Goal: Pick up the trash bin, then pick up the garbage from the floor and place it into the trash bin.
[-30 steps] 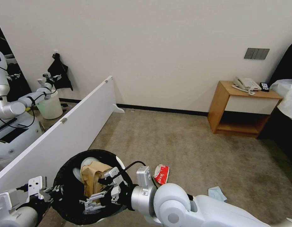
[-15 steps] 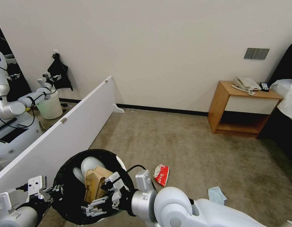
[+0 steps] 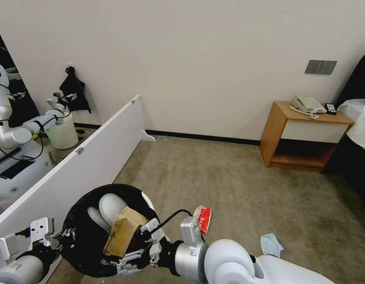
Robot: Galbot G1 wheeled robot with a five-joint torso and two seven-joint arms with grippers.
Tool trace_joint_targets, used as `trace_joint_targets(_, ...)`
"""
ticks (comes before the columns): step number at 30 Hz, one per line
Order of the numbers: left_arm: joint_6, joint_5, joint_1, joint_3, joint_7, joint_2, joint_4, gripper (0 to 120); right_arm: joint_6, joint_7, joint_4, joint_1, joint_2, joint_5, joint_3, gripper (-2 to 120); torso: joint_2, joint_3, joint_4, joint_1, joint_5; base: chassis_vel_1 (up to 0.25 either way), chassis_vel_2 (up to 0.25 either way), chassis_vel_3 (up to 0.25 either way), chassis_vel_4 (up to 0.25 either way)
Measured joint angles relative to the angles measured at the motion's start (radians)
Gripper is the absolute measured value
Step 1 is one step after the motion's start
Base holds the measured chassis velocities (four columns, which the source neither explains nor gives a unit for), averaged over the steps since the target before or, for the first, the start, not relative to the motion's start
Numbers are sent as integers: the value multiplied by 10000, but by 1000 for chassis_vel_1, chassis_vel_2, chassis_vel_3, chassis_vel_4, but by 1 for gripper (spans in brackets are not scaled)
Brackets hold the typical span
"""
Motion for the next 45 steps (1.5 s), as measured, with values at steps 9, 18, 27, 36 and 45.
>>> trace_joint_targets(9,-1,-19,-71,-11,-37,-4,74,3,35,-184,281,-200,-359,-34,297,100,0,0,1,0,0,0,0,0,0)
trace_joint_targets(18,-3,-12,-94,-14,-52,-32,120,3,155,-493,573,-439,-718,-176,632,100,0,0,1,0,1,0,0,0,0)
trace_joint_targets(27,-3,34,-43,-14,-63,-22,131,3,941,-1729,1076,-900,-1440,-1257,2112,100,0,0,0,0,0,0,0,0,0)
trace_joint_targets(36,-4,149,-49,66,-49,-97,69,3,2020,-2449,1119,-1988,-1963,-2251,5245,100,0,0,3,0,1,0,0,0,0)
trace_joint_targets(45,-3,452,6,180,271,-140,35,3,1922,-2303,1137,-5436,-2267,-3420,10044,100,0,0,0,0,2,0,0,0,0)
